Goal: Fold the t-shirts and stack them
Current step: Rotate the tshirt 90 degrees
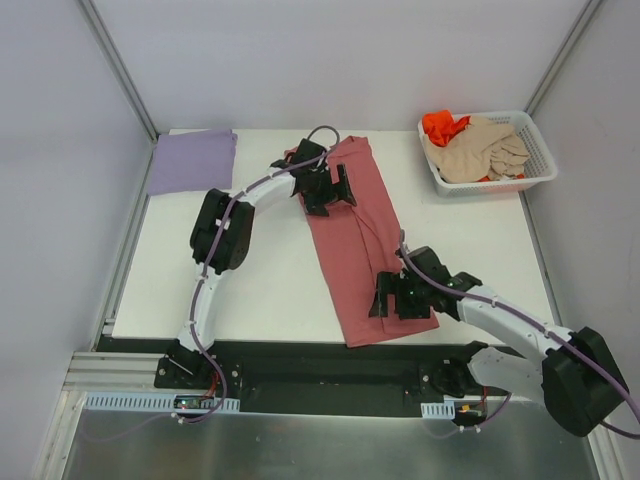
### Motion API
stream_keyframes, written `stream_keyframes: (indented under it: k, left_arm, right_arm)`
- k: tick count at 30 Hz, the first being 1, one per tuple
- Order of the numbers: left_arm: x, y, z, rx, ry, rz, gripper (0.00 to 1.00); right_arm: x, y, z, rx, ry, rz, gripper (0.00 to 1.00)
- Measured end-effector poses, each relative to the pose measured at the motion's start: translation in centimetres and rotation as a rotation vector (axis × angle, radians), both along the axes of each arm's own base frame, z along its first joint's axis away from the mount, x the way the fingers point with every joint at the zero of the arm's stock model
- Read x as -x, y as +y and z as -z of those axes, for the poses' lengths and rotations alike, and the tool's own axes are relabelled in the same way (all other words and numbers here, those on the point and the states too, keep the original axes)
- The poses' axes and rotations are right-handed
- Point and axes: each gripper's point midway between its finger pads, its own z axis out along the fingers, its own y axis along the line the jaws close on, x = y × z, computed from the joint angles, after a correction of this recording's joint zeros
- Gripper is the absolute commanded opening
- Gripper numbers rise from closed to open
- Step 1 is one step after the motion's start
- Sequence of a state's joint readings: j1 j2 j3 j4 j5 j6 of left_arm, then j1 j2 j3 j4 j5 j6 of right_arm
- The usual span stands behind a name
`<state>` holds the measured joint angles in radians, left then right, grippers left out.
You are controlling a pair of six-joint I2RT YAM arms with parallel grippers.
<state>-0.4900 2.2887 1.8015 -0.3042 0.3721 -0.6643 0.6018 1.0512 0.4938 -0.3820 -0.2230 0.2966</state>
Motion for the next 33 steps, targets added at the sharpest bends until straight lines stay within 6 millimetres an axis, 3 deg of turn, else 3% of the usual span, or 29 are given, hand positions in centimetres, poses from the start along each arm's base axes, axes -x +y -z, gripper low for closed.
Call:
stream_keyframes:
  k: [5, 10, 14, 18, 22, 25, 29, 31, 33]
  left_arm:
    - [-2.8, 0.2, -0.2, 0.017, 0.001, -0.026, 0.99]
    - [-7.2, 0.2, -0.7, 0.049, -0.049, -0.044, 0.99]
    - [-9.4, 1.0, -1.2, 0.060, -0.097, -0.047, 0.99]
    - [-9.9, 2.0, -1.5, 0.042, -0.124, -0.027, 0.99]
    - [-8.8, 2.7, -2.6, 0.030, -0.141, 0.024, 0.99]
    - [-6.7, 2.9, -5.5, 0.013, -0.177, 0.071, 0.99]
    - [-3.6, 2.4, -12.9, 0.021, -0.306, 0.123, 0.99]
    - [-1.4, 2.1, -17.1, 0.035, -0.386, 0.149, 0.99]
    - [0.8, 2.2, -20.1, 0.042, -0.449, 0.164, 0.99]
  right_arm:
    - [0.1, 1.9, 0.3, -0.016, 0.018, -0.050, 0.96]
    - [-1.0, 5.4, 0.1, -0.040, 0.018, -0.094, 0.96]
    - [-1.5, 8.7, -0.1, -0.033, 0.003, -0.148, 0.96]
    - [-2.1, 11.3, -0.6, -0.036, -0.012, -0.185, 0.96]
    - [-3.2, 12.0, -2.2, -0.017, -0.066, -0.197, 0.96]
    - [-4.0, 11.4, -4.0, 0.003, -0.138, -0.182, 0.96]
    - [-4.7, 9.2, -7.3, 0.025, -0.254, -0.122, 0.96]
    - [-5.2, 7.7, -9.2, 0.027, -0.330, -0.069, 0.96]
    - [-5.4, 5.8, -10.8, 0.028, -0.395, -0.005, 0.96]
